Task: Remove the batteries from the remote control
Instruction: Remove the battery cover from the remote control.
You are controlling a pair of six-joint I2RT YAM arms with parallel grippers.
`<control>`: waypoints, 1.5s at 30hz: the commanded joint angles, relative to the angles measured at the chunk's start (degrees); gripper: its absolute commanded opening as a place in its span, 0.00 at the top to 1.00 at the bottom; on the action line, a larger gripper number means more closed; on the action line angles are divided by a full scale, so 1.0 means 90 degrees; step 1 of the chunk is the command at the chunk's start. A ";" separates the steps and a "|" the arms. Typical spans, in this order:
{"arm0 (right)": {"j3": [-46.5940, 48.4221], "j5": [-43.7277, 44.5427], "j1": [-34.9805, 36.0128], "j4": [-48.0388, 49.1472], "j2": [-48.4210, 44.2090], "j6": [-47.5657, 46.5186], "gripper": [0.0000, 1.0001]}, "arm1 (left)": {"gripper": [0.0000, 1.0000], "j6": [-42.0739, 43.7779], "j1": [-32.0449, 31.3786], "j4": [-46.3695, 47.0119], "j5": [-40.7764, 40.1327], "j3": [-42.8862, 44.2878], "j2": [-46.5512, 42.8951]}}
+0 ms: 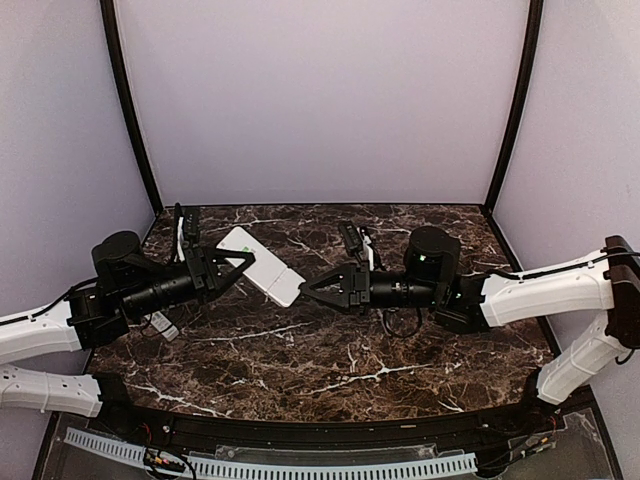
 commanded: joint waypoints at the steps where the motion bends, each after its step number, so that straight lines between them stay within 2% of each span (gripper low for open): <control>1: 0.0019 -0.0038 0.0006 0.0188 -0.0139 -0.0072 0.81 | 1.00 0.0076 0.0020 0.0082 -0.0037 -0.0073 -0.0102; 30: 0.0121 -0.0134 0.0008 0.0493 0.0141 0.0013 0.81 | 1.00 0.0092 0.0013 0.0108 0.0137 -0.0055 0.0001; 45: 0.0236 -0.0033 0.0002 0.0310 0.0280 0.0088 0.81 | 1.00 0.0119 0.0022 0.0266 0.0298 -0.0016 0.0191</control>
